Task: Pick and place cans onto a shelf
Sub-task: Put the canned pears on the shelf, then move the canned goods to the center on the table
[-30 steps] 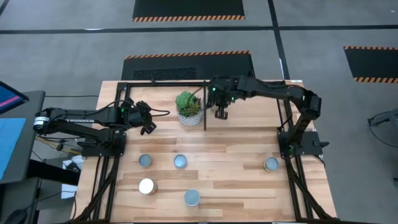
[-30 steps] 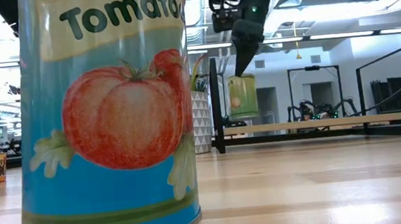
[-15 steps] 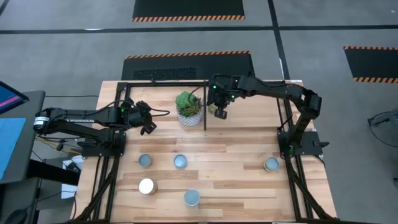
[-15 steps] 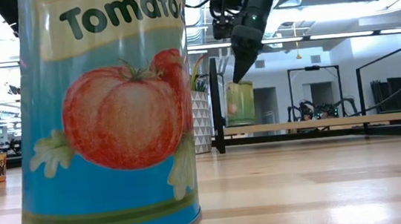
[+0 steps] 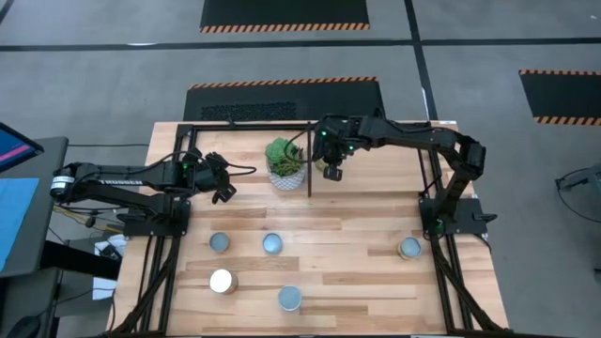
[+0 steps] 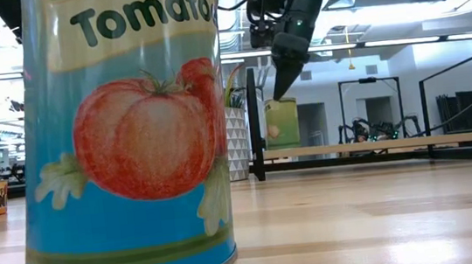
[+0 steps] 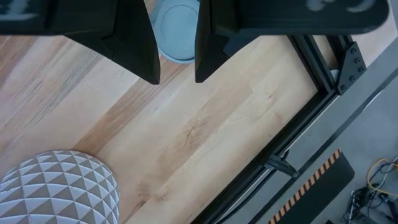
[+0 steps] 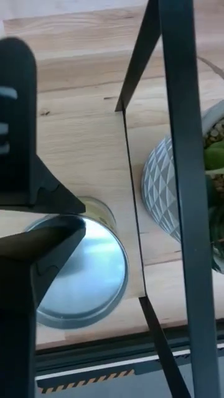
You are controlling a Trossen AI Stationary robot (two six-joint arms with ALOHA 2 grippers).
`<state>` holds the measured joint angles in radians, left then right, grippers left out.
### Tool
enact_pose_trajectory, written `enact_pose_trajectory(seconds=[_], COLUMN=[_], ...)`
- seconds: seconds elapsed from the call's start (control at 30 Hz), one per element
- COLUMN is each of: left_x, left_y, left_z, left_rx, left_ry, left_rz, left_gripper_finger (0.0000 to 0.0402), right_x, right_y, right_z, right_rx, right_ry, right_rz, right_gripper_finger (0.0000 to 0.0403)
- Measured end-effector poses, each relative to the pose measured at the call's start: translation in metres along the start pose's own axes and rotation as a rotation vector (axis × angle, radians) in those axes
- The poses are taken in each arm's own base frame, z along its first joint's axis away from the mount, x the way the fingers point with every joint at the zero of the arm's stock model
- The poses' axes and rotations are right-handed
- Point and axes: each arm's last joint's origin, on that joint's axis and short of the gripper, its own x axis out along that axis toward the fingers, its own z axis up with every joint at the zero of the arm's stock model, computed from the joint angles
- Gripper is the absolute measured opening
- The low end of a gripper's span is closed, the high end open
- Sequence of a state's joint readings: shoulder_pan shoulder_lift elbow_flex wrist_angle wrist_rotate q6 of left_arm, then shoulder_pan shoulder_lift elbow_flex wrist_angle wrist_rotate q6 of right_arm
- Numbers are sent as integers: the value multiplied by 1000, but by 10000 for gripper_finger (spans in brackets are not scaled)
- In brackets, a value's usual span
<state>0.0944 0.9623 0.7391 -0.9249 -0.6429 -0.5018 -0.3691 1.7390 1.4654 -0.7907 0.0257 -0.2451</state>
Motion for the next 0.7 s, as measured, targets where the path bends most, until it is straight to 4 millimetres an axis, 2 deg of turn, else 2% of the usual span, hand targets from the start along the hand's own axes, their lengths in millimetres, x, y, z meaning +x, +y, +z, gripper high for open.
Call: enact_pose_trajectory(seconds=[0.23, 0.47, 0.57, 0.7], left_x=[0, 0, 0, 0], left_y=[0, 0, -1, -3], left_z=[0, 0, -1, -2], left_rx=[0, 0, -1, 21], left_ry=[0, 1, 22, 55], left_rz=[0, -1, -39, -103], left_gripper_finger=[91, 91, 91, 91], right_x=[0, -1, -9, -32], right_y=[-1, -1, -2, -6], right_z=[3, 3, 6, 18], right_rx=[-1, -1, -2, 0], right_ry=[-30, -26, -14, -17], right_rz=[-16, -16, -21, -38], right_gripper_finger=[91, 93, 93, 93])
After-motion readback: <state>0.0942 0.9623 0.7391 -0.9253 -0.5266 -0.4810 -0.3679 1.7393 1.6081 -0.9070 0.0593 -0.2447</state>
